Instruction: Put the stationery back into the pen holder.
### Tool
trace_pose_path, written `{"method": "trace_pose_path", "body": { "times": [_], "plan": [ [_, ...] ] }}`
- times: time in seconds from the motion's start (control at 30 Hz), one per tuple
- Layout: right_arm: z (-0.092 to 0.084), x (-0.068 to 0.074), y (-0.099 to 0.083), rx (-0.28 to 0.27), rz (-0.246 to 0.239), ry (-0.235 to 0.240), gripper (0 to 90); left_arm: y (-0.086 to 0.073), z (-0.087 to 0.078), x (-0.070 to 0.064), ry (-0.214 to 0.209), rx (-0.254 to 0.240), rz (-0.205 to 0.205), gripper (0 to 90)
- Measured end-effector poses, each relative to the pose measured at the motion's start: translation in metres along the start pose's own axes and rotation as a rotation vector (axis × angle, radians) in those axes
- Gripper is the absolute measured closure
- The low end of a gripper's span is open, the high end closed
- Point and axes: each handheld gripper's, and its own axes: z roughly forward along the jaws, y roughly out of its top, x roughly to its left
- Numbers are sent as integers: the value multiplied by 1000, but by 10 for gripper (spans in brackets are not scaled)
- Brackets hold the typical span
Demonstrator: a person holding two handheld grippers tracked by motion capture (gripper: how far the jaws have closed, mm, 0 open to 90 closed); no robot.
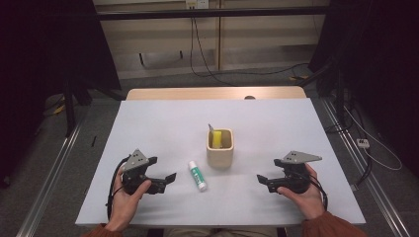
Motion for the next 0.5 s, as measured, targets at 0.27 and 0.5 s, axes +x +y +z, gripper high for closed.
{"method": "trace_pose_path", "body": {
  "times": [0.27, 0.5],
  "plan": [
    [3, 5, 1, 6, -1, 19, 114, -14, -10, 1, 8, -20, -30, 68],
    [9, 18, 6, 6, 0, 54, 89, -16, -9, 4, 21, -17, -32, 68]
  ]
}}
